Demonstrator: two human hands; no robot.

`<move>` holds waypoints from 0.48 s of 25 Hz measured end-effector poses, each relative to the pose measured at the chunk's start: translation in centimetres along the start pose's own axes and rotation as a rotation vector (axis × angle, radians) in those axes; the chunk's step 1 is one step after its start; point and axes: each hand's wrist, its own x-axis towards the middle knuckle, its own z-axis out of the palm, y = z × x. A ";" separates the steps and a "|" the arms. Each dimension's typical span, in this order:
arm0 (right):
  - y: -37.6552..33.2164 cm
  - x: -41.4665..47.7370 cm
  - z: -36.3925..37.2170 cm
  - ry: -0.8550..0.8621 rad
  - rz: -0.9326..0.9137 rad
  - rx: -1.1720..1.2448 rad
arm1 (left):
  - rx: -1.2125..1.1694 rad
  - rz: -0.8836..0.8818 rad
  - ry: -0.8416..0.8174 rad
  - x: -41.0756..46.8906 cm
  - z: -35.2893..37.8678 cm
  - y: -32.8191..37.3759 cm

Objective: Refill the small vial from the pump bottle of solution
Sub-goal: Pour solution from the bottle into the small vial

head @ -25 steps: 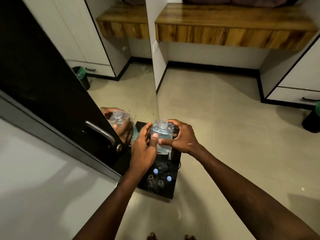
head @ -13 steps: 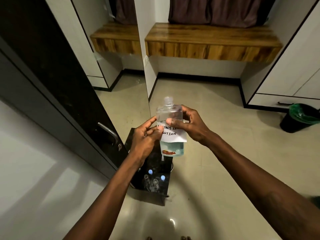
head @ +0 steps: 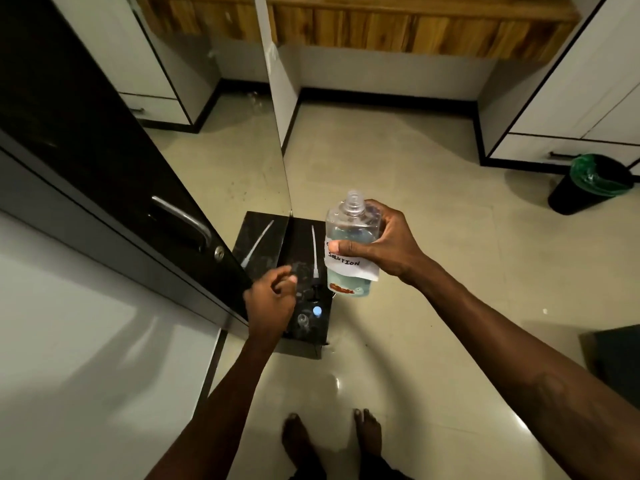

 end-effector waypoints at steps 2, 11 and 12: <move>1.2 -0.2 -0.5 0.013 0.011 -0.012 | 0.177 0.026 0.010 -0.9 1.3 -4.1; 4.2 -1.6 -2.1 0.031 0.038 -0.032 | 0.493 0.057 -0.268 -1.7 7.1 -10.5; 4.3 -1.7 -2.1 0.032 0.040 -0.035 | 0.529 0.076 -0.273 -1.8 7.3 -10.7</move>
